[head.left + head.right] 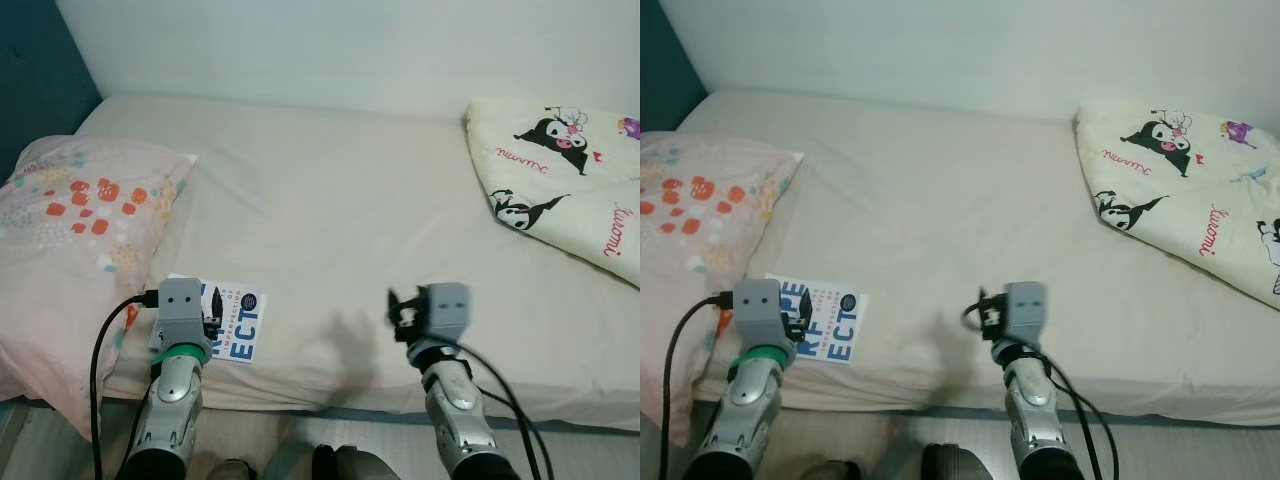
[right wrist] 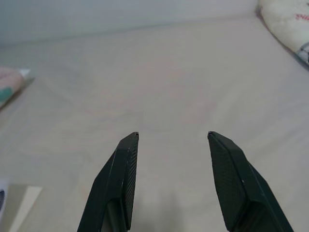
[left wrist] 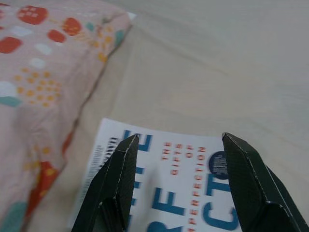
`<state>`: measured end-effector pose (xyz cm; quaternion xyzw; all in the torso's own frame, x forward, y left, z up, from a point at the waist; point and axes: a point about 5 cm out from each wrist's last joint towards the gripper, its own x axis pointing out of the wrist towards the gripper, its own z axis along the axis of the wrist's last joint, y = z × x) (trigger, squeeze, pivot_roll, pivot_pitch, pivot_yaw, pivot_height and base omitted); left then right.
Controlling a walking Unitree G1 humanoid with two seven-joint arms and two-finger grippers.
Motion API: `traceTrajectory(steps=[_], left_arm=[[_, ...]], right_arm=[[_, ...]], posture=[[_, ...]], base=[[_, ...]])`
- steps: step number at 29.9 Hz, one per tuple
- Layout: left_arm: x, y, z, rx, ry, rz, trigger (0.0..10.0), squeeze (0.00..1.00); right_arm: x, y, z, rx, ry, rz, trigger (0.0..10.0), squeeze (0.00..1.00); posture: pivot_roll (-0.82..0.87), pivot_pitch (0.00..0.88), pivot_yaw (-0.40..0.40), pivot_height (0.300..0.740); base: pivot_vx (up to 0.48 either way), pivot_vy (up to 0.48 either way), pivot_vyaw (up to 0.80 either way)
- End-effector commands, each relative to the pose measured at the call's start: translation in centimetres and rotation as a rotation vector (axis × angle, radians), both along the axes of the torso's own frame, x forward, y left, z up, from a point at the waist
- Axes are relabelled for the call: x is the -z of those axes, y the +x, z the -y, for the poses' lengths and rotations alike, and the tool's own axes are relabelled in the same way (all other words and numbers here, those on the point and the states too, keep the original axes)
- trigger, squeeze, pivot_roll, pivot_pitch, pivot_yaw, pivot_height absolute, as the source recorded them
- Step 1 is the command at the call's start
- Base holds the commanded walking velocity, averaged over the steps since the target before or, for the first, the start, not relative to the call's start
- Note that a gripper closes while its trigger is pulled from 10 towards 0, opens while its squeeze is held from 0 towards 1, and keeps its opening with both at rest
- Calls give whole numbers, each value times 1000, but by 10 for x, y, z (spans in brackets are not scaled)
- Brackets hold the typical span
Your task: Clean up the room
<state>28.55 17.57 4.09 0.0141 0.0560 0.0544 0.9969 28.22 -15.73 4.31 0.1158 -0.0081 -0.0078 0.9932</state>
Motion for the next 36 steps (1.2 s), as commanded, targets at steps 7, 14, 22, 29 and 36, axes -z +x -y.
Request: traceTrajectory(steps=[7,14,22,29,36], left_arm=[[0,2,8,29,-41,5,10000,0],[4,-1,18,105,-49,-21,10000,0],[6,-4,24,166,-39,-32,10000,0],[6,-5,26,198,-39,-34,10000,0],[7,-6,28,216,-39,-36,10000,0]], right_arm=[[18,-16,-2,-89,-26,-74,10000,0],[18,-15,-4,-103,-28,-74,10000,0],[18,-14,-3,-109,-11,-82,10000,0],[19,-16,-1,-104,-11,-90,10000,0],[20,-17,0,-101,-11,-98,10000,0]], posture=[[40,93,18,735],[38,101,14,735],[41,105,14,735],[38,104,17,735],[36,101,17,735]], base=[[0,0,0],[0,0,0],[0,0,0],[0,-241,0],[0,-360,0]])
